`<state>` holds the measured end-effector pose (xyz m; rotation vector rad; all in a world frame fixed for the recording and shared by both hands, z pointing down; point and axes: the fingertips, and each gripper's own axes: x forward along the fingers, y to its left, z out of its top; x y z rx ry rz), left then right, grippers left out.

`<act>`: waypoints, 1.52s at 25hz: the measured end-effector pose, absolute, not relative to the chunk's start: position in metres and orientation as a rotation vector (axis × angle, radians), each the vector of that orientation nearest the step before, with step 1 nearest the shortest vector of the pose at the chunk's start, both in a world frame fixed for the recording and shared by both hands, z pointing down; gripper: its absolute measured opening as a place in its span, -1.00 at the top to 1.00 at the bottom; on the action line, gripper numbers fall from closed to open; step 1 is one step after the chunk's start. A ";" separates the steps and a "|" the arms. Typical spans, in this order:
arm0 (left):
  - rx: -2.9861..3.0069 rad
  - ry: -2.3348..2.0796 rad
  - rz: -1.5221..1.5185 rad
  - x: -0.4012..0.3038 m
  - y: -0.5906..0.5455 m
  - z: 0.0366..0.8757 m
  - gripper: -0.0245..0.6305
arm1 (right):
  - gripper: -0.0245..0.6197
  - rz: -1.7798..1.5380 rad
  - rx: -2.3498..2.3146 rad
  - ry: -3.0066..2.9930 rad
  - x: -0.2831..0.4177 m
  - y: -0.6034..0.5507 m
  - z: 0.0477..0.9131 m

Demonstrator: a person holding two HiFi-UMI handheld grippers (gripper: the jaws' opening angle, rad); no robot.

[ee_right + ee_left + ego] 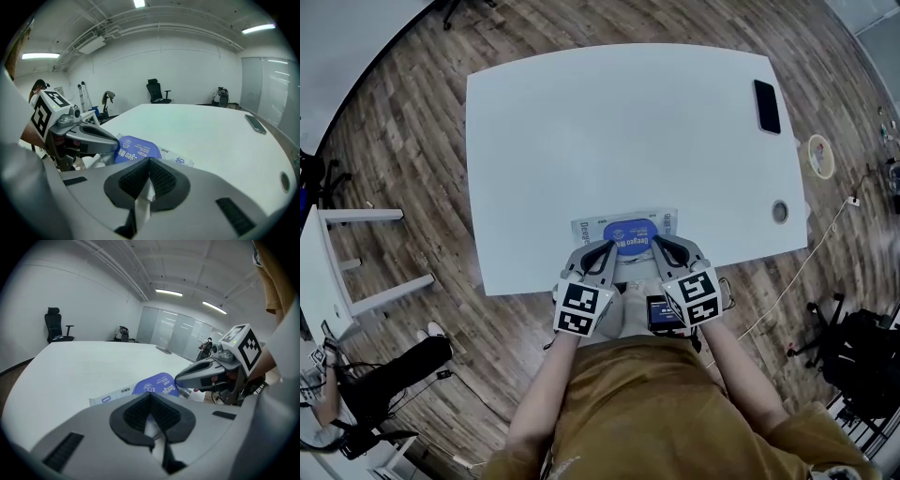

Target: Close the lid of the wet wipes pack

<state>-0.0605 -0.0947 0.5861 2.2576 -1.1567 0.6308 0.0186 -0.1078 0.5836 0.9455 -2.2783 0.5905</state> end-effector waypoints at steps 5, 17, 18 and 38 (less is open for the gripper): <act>2.244 -1.156 0.645 -0.062 -0.097 0.590 0.91 | 0.90 0.594 0.943 -2.268 0.016 -0.110 0.589; 2.221 -1.137 0.663 -0.062 -0.110 0.594 0.91 | 0.90 0.616 0.928 -2.237 0.013 -0.116 0.595; 2.221 -1.134 0.666 -0.061 -0.110 0.595 0.91 | 0.90 0.613 0.926 -2.236 0.013 -0.117 0.595; 2.163 -1.071 0.694 -0.060 -0.115 0.606 0.91 | 0.90 0.658 0.900 -2.150 0.012 -0.120 0.608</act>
